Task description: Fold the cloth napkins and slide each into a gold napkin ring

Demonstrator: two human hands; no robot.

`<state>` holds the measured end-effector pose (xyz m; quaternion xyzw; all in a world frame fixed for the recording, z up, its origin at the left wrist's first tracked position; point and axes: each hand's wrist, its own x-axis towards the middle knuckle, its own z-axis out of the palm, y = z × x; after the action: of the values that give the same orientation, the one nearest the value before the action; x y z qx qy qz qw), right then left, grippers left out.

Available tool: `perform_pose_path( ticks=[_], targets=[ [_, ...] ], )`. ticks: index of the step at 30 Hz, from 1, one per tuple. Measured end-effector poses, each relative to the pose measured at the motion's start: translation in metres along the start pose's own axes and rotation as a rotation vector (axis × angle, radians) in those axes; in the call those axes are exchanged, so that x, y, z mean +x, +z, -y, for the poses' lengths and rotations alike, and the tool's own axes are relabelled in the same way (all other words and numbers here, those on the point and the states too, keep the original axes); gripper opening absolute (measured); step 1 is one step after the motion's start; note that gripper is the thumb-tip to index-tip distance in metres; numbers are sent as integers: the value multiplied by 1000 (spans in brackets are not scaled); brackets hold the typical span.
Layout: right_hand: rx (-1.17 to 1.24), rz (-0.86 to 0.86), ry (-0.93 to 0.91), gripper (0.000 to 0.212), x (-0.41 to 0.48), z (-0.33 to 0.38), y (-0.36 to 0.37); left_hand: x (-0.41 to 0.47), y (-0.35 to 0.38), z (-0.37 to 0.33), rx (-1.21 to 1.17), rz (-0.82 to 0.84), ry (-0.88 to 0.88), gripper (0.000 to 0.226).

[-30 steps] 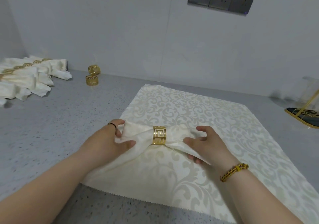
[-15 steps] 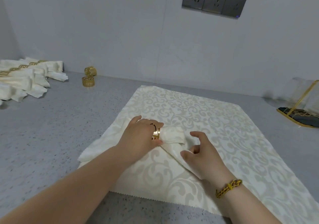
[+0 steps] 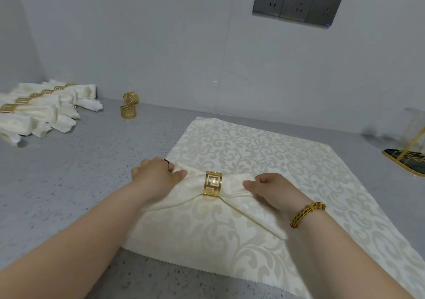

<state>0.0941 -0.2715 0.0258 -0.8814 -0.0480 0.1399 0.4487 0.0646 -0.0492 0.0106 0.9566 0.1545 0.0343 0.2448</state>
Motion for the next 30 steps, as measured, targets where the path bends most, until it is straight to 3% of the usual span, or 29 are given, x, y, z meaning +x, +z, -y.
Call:
perform_pose_path(
  ticks=[2, 7, 11, 18, 24, 30],
  targets=[
    [58, -23, -24, 46, 2, 1, 0, 0, -3, 5, -225, 3, 18, 38],
    [255, -4, -117, 25, 3, 20, 9, -5, -29, 25, -958, 173, -3, 18],
    [325, 43, -174, 16, 10, 51, 40, -2, -53, 58, -1127, 77, -65, 13],
    [397, 174, -191, 22, 34, 119, 136, 2, -113, 151, -1082, -159, -185, 9],
    [311, 315, -241, 22, 54, 188, 252, 8, -167, 258, -778, -365, -291, 29],
    [290, 378, -244, 33, 68, 243, 348, 35, -198, 335, -431, -617, -437, 30]
  ],
)
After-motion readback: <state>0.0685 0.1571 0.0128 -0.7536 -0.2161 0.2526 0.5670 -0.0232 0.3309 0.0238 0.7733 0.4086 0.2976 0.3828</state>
